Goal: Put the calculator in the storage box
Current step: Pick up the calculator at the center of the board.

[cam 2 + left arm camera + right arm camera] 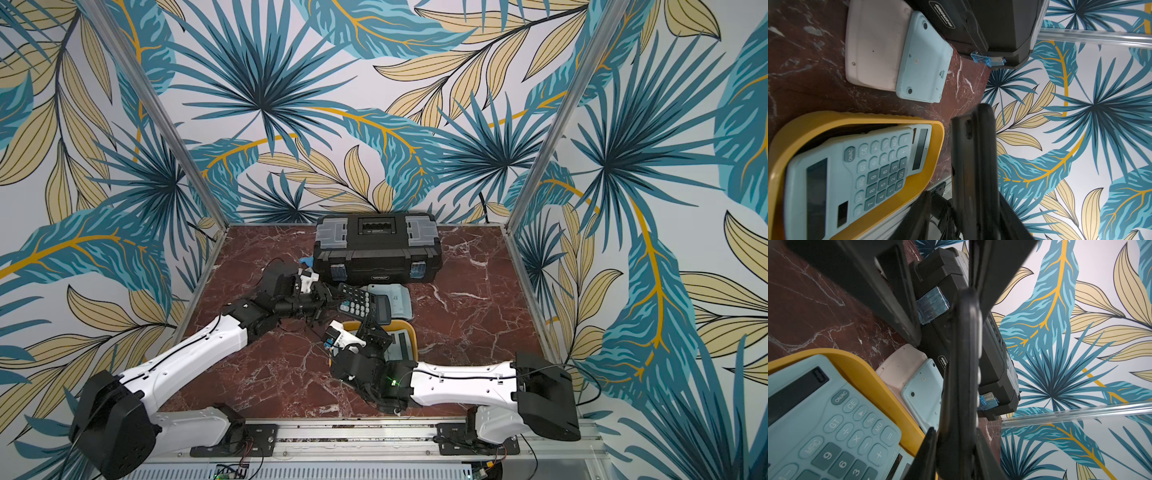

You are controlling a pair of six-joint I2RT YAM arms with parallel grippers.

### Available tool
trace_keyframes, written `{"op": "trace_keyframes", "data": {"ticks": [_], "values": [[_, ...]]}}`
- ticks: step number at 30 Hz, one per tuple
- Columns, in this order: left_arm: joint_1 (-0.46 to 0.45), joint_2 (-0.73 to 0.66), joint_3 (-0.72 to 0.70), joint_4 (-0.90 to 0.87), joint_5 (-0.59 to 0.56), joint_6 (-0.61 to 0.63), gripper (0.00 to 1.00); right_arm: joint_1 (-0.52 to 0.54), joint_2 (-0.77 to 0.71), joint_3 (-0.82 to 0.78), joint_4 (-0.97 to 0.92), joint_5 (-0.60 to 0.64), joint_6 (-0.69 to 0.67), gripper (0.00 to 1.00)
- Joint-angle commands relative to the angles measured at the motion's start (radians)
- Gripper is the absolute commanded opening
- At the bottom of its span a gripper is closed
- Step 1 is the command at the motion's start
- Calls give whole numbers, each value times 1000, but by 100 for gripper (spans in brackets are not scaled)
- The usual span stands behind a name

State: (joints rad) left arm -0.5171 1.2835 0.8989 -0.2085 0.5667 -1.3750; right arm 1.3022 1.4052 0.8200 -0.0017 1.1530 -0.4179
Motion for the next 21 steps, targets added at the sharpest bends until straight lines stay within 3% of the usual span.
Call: {"op": "trace_keyframes", "data": {"ticks": [1,3,7,13,21], "values": [[-8,15,53,0,32,11,33,8,9,27,77,57,-20,19],[-10,25,54,3,42,17,22,8,6,28,79,53,-10,19],[-12,37,59,13,55,21,8,8,5,30,78,50,-7,20],[-15,26,65,16,39,34,5,8,12,28,71,54,-1,28],[-5,14,66,22,-2,47,1,8,-9,34,-49,33,102,77]]}}
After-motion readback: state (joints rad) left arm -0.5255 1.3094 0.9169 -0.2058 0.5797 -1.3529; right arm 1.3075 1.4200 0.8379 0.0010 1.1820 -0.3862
